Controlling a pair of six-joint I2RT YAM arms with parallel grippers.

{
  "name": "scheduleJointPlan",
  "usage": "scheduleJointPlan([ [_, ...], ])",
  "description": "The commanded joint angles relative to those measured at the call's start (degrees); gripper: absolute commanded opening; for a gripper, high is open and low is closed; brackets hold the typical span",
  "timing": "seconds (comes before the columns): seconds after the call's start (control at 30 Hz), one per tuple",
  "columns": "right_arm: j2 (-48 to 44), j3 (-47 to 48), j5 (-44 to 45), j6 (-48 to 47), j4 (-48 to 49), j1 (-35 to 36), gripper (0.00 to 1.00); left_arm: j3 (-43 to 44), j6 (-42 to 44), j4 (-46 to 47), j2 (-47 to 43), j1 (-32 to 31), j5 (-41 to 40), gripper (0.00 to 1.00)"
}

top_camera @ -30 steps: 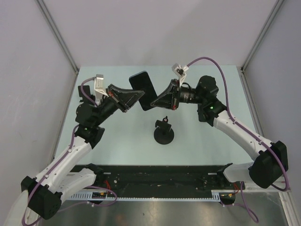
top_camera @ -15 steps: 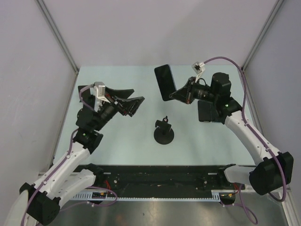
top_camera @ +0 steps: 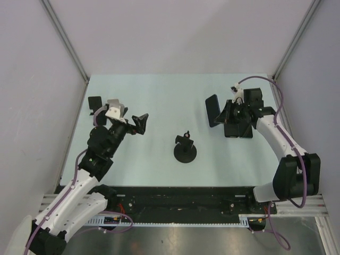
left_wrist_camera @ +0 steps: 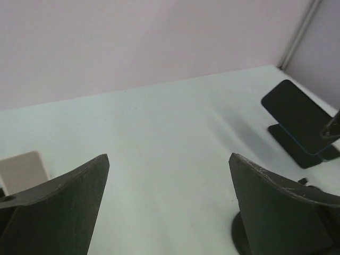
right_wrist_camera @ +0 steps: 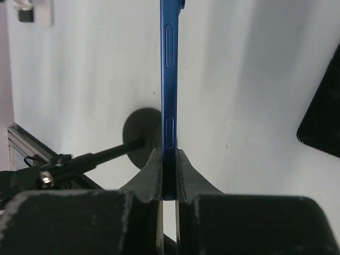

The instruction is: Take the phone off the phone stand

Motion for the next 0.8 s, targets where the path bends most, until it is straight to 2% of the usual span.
scheduleJointPlan([
  [0.0,4.90,1.01,0.55,-1.08,-1.85,-0.28,0.00,-2.48,4.57,-0.86,-1.02,0.31,-7.38,1.00],
  [0.5,21.07,-1.19,2.22,0.86,5.62,-0.63,0.00,-3.01,4.13,-0.16,-2.78,-0.66,-9.05,1.00],
  [0.77,19.33,-8.91,4.68,4.10,13.52,-1.51,0.00,-3.18,3.70,0.11,-2.78,-1.01,-8.61,1.00],
])
